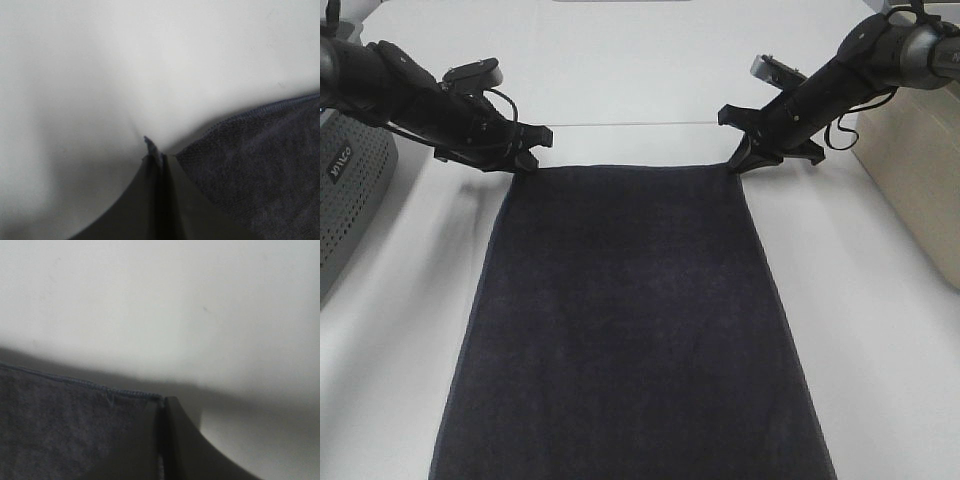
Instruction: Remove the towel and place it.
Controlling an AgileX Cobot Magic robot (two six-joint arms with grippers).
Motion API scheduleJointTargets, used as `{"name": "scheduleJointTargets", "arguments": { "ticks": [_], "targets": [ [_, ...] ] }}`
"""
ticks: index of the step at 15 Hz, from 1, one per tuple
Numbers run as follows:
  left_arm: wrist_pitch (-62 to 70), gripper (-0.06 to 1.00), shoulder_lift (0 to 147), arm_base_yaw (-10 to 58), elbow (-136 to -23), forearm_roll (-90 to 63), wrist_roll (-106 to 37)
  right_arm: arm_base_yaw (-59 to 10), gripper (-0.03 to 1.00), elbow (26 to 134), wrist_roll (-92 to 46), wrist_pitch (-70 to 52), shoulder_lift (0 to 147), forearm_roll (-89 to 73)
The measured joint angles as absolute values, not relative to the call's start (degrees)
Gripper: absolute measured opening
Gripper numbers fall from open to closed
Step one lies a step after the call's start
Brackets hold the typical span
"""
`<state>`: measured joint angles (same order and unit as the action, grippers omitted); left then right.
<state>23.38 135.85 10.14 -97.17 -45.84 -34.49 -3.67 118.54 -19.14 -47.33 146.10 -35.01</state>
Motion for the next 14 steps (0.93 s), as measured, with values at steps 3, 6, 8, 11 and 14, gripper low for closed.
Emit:
{"name": "scheduleJointTargets", "arguments": {
  "ticks": [3, 6, 8, 11, 14],
  "targets": [
    [15.0, 0.01, 135.9, 12.4, -97.2, -45.8, -36.2, -3.7, 0.02, 121.2, -22.9, -42.1, 146.1, -39.1],
    [3.3, 0.01, 135.9, 14.7, -97.2, -45.7, -36.5, -3.7, 0.02, 122.6, -26.1, -36.7, 146.1, -41.0],
    [0.0, 0.01, 136.7, 15.3, -98.8, -44.5, -36.5, -3.7, 0.02, 122.7, -27.6, -33.5, 146.2, -41.4],
    [0.0, 0.01, 140.0, 15.3, -105.3, -43.0, -36.5, -3.7, 0.02, 122.7, -29.3, -29.5, 146.2, -41.7],
    [0.0, 0.01, 144.7, 15.3, -113.2, -41.8, -36.5, -3.7, 0.02, 122.7, -35.9, -24.4, 146.3, -46.6]
  ]
}}
